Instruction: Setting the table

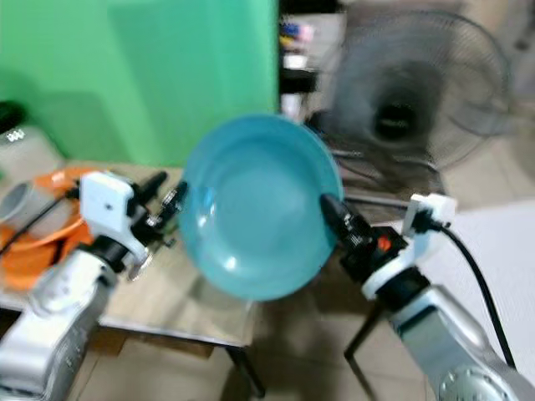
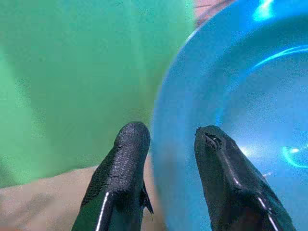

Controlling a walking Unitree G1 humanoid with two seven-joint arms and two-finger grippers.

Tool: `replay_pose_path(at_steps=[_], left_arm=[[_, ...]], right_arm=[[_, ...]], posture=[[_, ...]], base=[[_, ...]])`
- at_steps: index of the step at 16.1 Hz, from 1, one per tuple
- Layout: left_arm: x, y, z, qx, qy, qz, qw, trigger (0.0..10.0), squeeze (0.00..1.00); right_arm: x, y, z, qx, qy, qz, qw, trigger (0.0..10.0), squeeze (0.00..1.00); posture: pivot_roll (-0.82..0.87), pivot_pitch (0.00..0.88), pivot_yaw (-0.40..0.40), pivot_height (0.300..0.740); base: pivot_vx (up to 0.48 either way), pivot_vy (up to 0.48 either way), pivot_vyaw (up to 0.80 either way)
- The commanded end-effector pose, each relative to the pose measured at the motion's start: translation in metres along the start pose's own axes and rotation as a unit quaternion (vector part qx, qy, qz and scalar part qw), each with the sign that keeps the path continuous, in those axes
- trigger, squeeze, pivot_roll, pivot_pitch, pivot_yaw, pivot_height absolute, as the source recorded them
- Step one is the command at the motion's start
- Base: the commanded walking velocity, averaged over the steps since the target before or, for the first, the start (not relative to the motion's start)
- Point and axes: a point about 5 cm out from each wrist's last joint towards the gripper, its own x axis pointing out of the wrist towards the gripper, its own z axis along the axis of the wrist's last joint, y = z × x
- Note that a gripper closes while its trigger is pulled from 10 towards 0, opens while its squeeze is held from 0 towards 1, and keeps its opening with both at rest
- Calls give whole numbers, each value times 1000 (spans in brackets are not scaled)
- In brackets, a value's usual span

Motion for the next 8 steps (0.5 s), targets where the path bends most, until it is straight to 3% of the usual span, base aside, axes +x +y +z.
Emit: replay_pose_path(at_steps=[1,3,7,8], left_arm=[[-3,1,1,4,5,16,1000,10000,0],[-9,3,-1,-13,9,47,999,10000,0],[-21,9,2,-7,10,87,996,10000,0],[-25,14,4,-4,11,104,995,10000,0]], right_arm=[[0,10,5,-23,-18,25,999,10000,0],[0,10,5,-33,-22,17,999,10000,0],[3,14,-1,-37,-19,30,999,10000,0],[9,10,0,-34,-24,11,999,10000,0]], posture=[[-152,0,109,740],[-147,0,100,740],[-121,0,79,740],[-114,0,72,740]], base=[[0,0,-781],[0,0,-781],[0,0,-780],[0,0,-563]])
